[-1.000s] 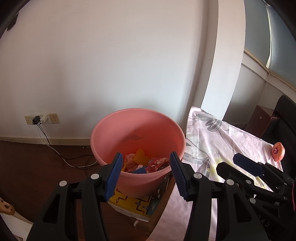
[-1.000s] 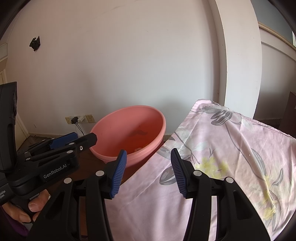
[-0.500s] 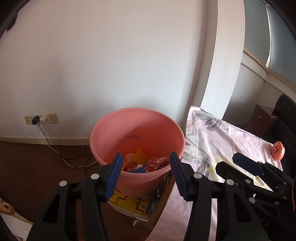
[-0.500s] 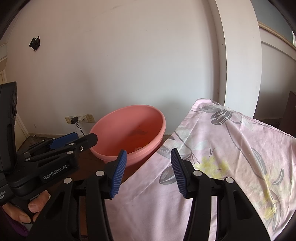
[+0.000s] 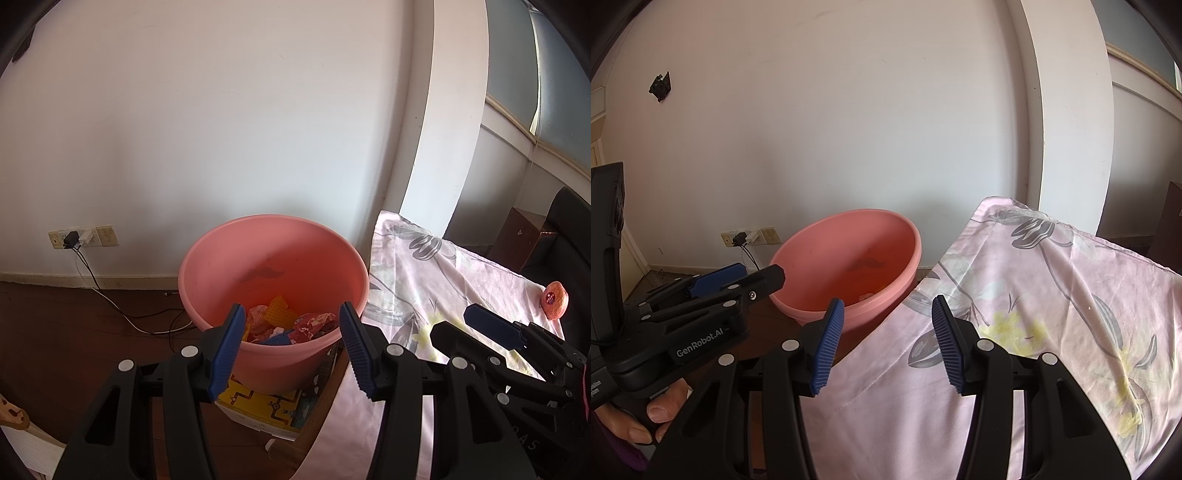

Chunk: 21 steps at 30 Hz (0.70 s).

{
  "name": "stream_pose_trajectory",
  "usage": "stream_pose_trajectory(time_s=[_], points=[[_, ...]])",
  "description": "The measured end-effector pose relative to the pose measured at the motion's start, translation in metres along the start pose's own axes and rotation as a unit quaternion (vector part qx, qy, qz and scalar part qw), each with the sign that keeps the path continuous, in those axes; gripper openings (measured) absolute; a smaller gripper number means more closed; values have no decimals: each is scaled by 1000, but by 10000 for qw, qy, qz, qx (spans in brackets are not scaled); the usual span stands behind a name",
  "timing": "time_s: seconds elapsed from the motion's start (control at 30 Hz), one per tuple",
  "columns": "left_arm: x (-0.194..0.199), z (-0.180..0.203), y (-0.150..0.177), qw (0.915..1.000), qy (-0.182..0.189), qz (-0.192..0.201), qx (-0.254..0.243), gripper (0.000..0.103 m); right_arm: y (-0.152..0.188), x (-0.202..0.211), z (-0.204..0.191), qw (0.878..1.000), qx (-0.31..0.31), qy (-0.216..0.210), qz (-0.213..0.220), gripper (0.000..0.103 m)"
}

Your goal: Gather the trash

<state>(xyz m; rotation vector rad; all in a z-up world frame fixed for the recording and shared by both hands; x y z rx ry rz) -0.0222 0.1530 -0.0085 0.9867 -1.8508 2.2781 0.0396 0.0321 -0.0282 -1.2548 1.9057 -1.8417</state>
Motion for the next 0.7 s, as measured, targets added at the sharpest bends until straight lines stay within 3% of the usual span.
stream_pose_trajectory(time_s=[0.7], points=[[-3,-3,1,10000,42,-23,-15,52,2,0,-1,10000,-15,23,-22,50]])
Point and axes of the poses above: each gripper's, at about its wrist camera, not at the fingertips, and x roughly against the way its jaws point, z to its right, y to its underside, the point moved 6 cm from there along -x, roughly the way its jaws point, and after that the axes turned 9 degrees about z, right-handed, at the moved point
